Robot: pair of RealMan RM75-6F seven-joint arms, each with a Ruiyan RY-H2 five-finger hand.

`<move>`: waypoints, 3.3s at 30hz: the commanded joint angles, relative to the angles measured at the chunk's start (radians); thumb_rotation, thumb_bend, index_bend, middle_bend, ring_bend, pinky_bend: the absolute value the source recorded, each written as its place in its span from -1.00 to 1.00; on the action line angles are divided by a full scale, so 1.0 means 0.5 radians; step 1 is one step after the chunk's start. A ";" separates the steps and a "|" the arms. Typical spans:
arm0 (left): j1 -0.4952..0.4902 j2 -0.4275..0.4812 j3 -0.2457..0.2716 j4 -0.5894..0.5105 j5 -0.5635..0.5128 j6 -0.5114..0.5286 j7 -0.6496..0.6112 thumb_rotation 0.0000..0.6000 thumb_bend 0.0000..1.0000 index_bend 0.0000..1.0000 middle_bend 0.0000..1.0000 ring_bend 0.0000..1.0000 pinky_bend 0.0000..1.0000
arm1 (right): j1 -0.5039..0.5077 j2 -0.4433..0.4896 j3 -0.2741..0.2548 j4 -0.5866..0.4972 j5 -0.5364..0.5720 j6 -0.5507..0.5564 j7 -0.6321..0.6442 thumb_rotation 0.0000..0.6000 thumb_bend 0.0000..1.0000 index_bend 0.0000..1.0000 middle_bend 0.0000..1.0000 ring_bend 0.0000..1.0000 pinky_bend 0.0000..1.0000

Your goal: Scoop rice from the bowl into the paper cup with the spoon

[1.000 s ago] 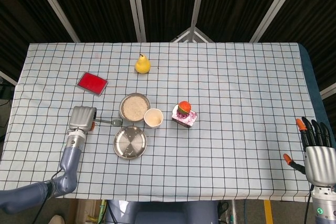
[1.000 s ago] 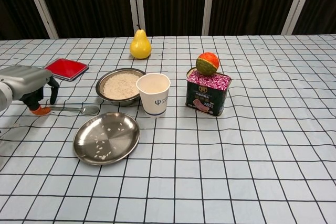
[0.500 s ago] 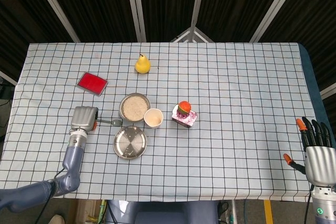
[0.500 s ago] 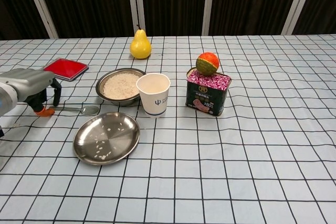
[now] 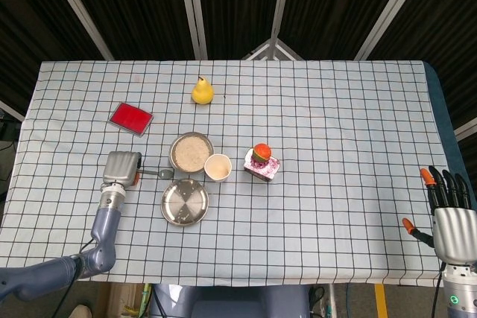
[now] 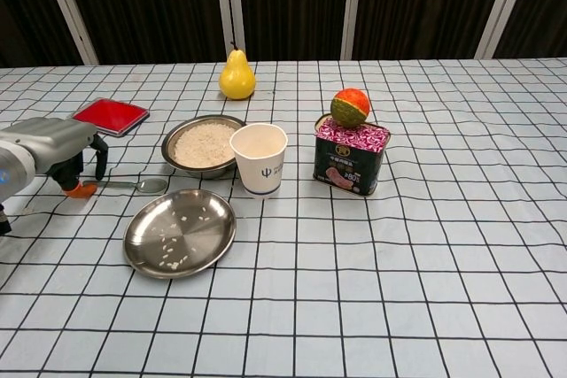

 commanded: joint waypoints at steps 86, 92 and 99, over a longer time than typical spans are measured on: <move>-0.973 0.167 0.394 0.231 0.138 -0.145 1.223 1.00 -0.05 0.10 1.00 1.00 1.00 | -0.009 -0.013 0.003 0.023 -0.010 0.025 0.017 1.00 -0.65 -0.90 -0.79 -1.00 -1.00; -0.988 0.127 0.429 0.293 0.255 -0.192 1.200 1.00 -0.04 0.10 1.00 1.00 1.00 | -0.009 -0.015 0.005 0.025 -0.011 0.030 0.019 1.00 -0.65 -0.90 -0.79 -1.00 -1.00; -0.991 0.120 0.453 0.317 0.343 -0.240 1.187 1.00 -0.04 0.10 1.00 1.00 1.00 | -0.010 -0.017 0.005 0.029 -0.014 0.035 0.023 1.00 -0.65 -0.90 -0.79 -1.00 -1.00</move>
